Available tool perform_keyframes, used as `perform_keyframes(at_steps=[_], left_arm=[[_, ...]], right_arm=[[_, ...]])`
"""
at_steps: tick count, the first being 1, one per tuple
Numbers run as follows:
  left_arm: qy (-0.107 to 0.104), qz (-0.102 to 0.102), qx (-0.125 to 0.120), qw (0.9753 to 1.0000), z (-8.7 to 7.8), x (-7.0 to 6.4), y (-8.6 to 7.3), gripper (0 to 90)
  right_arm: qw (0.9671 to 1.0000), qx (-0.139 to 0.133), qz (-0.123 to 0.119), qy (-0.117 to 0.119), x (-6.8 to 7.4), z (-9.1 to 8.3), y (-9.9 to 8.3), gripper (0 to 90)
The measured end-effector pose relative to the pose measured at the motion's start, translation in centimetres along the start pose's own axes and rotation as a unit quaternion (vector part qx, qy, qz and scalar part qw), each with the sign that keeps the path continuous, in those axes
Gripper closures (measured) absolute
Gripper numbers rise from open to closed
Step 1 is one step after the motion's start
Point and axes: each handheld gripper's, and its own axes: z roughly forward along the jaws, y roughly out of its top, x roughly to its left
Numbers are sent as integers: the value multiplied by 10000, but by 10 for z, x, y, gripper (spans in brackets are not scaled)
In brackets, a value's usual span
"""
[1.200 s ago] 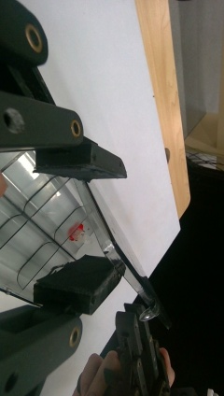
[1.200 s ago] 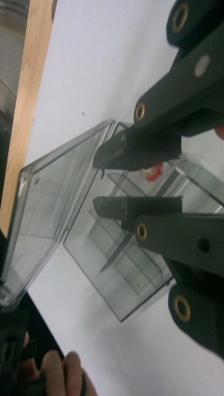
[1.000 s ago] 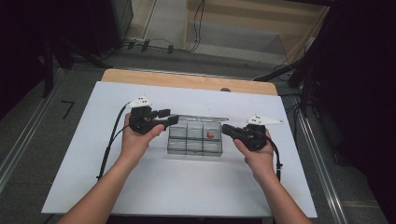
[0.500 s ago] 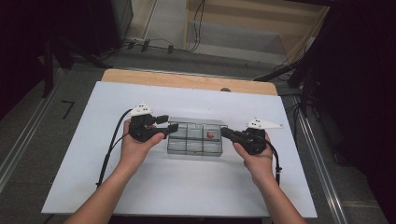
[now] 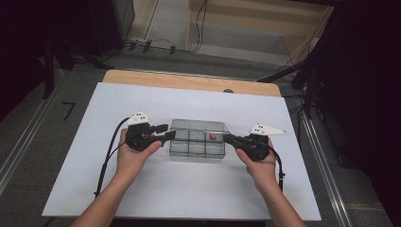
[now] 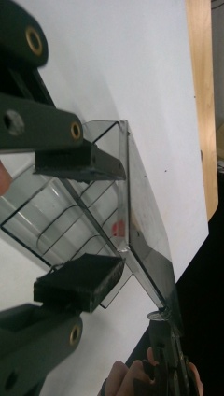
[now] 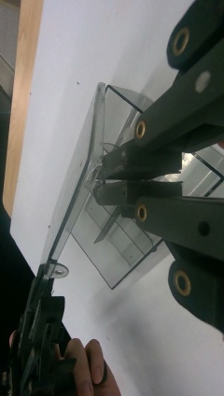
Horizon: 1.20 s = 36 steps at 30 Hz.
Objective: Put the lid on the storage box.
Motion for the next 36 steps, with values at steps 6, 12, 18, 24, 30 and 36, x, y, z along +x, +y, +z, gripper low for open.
perform_keyframes(at_steps=[6, 12, 18, 24, 30, 36], left_arm=[[-56, -130, 177, 9997, -2, 3, -7, 754], [-184, -115, 142, 9997, -3, -1, -8, 886], [-292, -253, 41, 9992, -6, -1, -13, 888], [-358, -249, 46, 9990, -6, -2, -19, 889], [-474, -240, 51, 9986, -3, -5, -25, 889], [-488, -118, 98, 9987, 1, -11, -29, 889]], right_arm=[[10000, -52, -17, -36, 1, -2, -2, 834], [10000, -65, -10, -38, 2, -1, -7, 834], [10000, -50, -9, -84, 2, -1, -13, 834], [9999, -34, -1, -147, 1, -3, -18, 840], [9999, -15, 31, -151, 0, -3, -25, 856], [9998, -11, 39, -175, 1, -2, -31, 858]])
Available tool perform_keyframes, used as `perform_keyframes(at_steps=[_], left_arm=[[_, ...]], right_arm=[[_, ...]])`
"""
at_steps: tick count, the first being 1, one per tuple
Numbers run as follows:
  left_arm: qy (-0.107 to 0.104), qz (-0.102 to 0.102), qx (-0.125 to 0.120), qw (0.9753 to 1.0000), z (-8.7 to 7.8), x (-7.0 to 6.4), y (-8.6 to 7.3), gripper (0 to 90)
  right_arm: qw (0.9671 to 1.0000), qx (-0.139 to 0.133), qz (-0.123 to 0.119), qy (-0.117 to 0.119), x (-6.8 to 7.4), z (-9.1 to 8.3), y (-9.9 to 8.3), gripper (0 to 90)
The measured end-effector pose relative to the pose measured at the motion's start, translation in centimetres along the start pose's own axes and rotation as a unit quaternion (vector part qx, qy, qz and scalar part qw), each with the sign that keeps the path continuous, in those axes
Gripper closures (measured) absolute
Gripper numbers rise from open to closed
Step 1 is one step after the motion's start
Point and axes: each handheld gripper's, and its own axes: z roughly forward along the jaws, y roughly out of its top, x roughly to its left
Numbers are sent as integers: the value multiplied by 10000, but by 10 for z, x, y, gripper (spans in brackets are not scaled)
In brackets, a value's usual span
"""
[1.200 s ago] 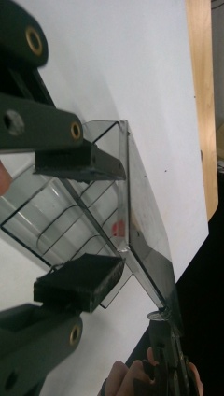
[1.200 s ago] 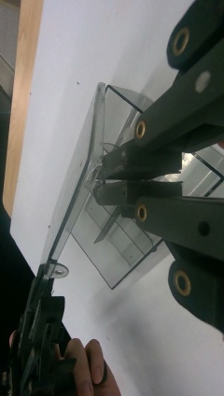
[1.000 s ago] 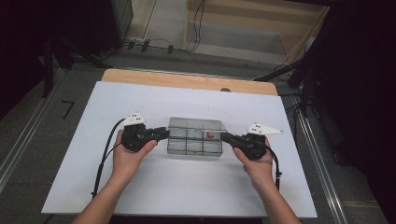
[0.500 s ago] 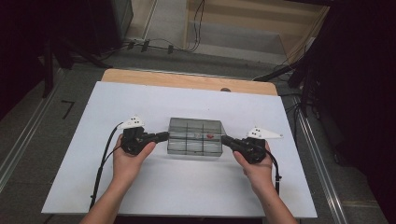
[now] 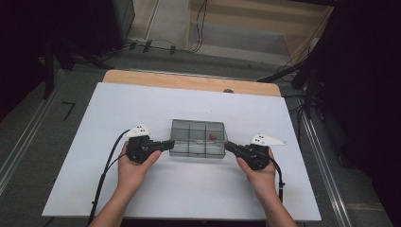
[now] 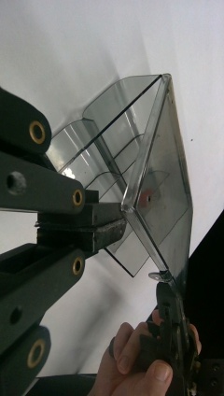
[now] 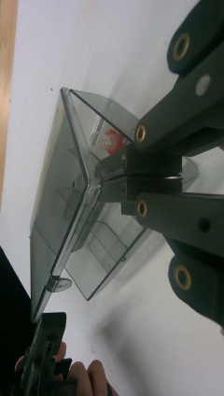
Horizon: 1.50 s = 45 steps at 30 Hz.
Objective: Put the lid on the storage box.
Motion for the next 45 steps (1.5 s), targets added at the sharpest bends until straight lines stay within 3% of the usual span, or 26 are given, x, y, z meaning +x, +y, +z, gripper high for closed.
perform_keyframes(at_steps=[9, 19, 29, 33, 38, 45], left_arm=[[-29, 96, 85, 9999, 5, -7, -10, 889], [47, 69, 59, 9999, 3, -5, -16, 888], [132, 108, 243, 9996, 4, -2, -24, 888], [212, -7, 341, 9992, 5, 3, -29, 888], [181, -121, 171, 9996, 1, 5, -27, 888], [202, -122, 218, 9995, 5, 5, -29, 886]], right_arm=[[9999, 71, 147, 22, -1, 1, -14, 858], [9998, 167, 121, -10, -1, 2, -19, 858], [9996, 241, 157, -8, -2, 4, -24, 858], [9997, 225, 135, -9, -2, 4, -24, 857], [9996, 261, 137, -50, -2, 3, -25, 856], [9994, 306, 124, -79, -3, 1, -28, 852]])
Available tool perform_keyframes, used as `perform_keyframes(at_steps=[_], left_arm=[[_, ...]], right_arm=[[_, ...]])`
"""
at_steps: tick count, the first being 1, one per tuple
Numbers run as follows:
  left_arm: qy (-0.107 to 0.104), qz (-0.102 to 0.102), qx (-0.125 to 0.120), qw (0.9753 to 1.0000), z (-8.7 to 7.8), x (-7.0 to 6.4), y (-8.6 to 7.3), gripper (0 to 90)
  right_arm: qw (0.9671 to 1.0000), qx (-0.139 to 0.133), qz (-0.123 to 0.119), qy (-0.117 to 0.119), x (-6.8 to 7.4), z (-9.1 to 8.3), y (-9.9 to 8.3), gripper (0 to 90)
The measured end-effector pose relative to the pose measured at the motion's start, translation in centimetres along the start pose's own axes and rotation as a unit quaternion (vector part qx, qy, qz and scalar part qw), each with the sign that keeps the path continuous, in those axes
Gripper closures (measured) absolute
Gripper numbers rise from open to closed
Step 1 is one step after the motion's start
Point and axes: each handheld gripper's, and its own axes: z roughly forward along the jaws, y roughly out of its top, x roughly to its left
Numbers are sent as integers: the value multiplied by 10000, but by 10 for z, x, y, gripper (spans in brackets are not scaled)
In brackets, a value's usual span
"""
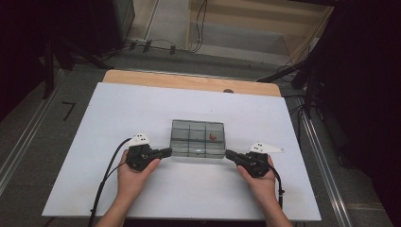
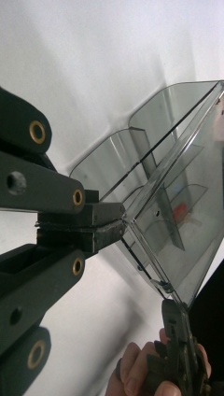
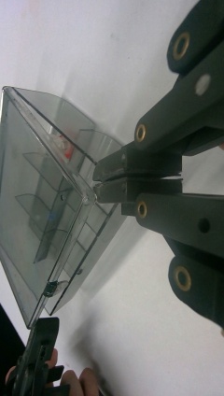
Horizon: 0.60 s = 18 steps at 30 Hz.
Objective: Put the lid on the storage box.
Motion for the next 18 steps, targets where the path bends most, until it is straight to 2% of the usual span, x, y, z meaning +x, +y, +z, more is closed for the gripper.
perform_keyframes(at_steps=[10, 18], left_arm=[[91, 133, 154, 9998, 1, -2, -2, 883], [105, 159, 279, 9994, 3, -5, -6, 884]], right_arm=[[9999, 99, -1, -14, 2, 0, -5, 840], [9999, 164, -39, -14, 3, 2, -7, 832]])
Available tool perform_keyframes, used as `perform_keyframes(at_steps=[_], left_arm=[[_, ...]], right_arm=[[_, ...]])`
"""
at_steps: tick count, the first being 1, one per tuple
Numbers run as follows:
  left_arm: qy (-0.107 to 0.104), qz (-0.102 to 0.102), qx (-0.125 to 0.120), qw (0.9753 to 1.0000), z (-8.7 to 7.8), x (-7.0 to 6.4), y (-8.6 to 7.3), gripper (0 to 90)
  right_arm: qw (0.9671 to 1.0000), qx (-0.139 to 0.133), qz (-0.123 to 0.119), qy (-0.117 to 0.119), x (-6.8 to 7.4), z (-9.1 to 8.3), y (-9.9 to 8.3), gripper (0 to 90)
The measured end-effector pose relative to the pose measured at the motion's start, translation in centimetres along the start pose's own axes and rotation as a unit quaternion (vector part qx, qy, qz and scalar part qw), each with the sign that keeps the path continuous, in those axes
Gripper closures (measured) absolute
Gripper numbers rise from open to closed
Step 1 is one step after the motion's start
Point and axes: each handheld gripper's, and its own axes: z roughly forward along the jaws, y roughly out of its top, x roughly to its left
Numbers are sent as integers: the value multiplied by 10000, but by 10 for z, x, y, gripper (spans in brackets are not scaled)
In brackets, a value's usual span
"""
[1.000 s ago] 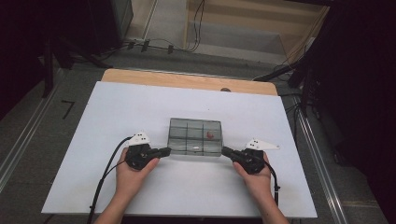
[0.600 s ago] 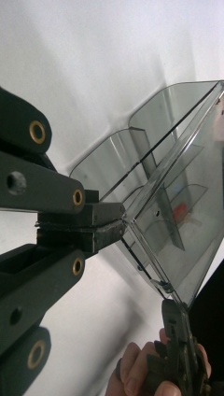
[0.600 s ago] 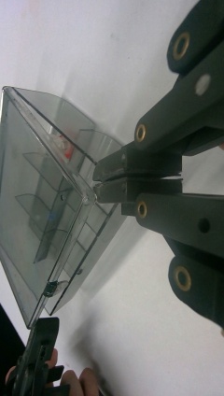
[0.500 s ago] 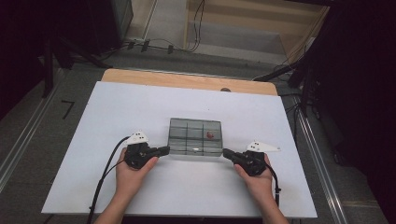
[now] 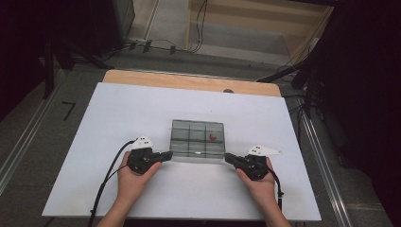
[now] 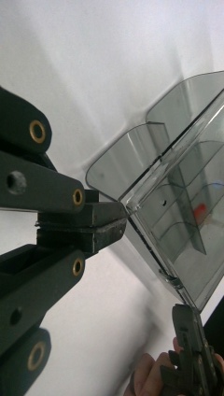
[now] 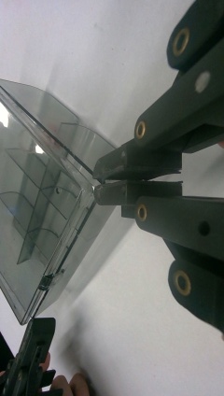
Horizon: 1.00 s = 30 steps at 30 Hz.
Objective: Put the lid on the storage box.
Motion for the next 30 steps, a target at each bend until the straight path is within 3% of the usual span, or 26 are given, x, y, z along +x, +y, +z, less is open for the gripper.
perform_keyframes(at_steps=[7, 12, 16, 21, 27, 30], left_arm=[[2, 72, 27, 10000, -2, -3, -1, 884], [-155, 33, -7, 9999, -7, -4, -1, 880], [-181, 150, -219, 9995, -16, -6, 1, 787], [-108, 298, -594, 9977, -31, -10, 2, 612], [-102, 339, -892, 9954, -49, -10, 0, 466], [-67, 362, -1022, 9941, -56, -8, -1, 397]], right_arm=[[10000, 43, -12, -26, 0, -2, -1, 829], [10000, -18, -8, -46, -1, -7, -1, 817], [9998, -170, -60, 19, -1, -15, -1, 779], [9983, -501, -208, 206, 2, -25, 4, 603], [9961, -735, -473, -85, 14, -33, 9, 281], [9960, -734, -496, -102, 16, -35, 9, 189]])
